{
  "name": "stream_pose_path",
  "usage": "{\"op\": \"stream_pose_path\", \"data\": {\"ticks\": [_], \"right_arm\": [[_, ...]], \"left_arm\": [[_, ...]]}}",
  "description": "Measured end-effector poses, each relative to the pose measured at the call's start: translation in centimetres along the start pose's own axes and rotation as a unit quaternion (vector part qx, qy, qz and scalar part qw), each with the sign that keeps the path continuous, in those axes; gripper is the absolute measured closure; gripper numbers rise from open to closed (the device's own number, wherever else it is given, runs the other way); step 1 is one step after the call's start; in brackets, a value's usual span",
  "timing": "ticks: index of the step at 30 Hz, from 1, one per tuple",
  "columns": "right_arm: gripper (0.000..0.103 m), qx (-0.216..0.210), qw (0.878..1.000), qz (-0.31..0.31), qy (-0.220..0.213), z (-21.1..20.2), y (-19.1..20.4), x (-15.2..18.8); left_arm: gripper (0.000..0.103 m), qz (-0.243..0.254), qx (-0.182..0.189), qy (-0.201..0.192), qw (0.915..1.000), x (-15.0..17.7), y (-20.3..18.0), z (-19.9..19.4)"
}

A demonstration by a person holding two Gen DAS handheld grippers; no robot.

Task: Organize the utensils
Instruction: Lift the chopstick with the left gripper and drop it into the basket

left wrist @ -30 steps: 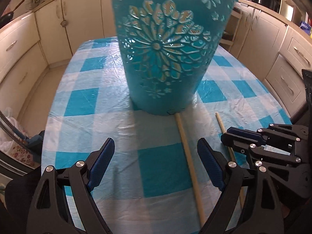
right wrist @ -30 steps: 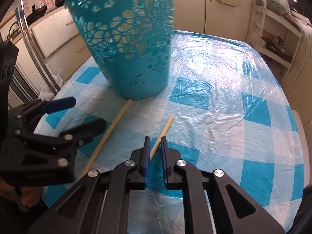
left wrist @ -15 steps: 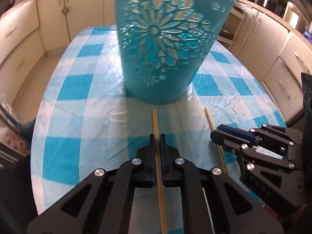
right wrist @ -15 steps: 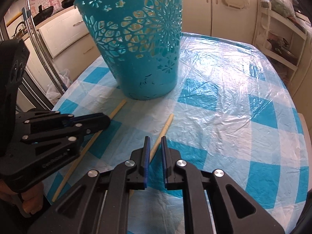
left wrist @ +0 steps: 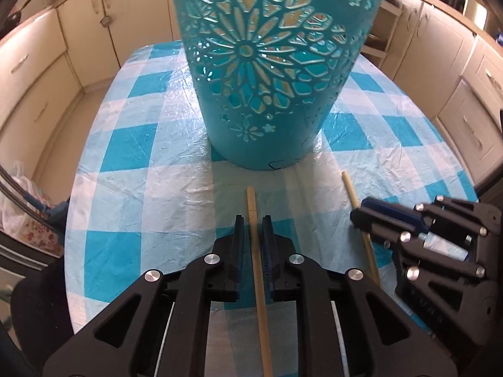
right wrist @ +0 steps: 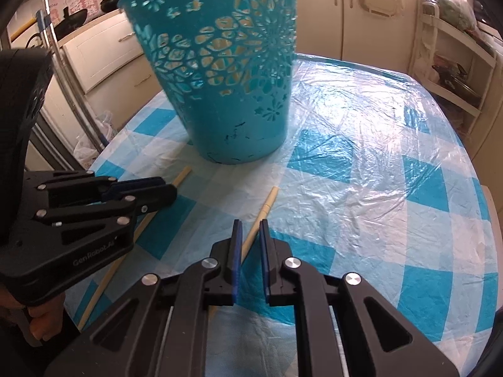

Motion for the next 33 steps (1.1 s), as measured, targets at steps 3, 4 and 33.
{"op": "stream_pose_path", "data": {"ticks": [3, 4, 33], "right_arm": [[0.091, 0.002, 1.000, -0.001, -0.003, 0.0, 0.0, -0.1], [0.091, 0.004, 1.000, -0.003, -0.004, 0.0, 0.0, -0.1], [0.074, 0.010, 0.999, -0.030, -0.013, 0.2, 1.5, 0.1]], "left_arm": [[0.091, 0.018, -0.013, -0.001, 0.9998, 0.0, -0.2, 0.0], [0.091, 0.021, -0.014, -0.002, 0.9997, -0.1, -0.2, 0.0], [0.098, -0.064, 0.147, -0.237, 0.9581, -8.0, 4.3, -20.0]]}}
Point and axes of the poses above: each gripper's, at about its wrist camera, not at the fingertips, and z roughly the way its jaws point, y to its left, x to its underside, the point moved 10 cm from there along z, roughly the way its jaws point, and after that the axes turned 9 degrees about y, right-handed, at the moved point
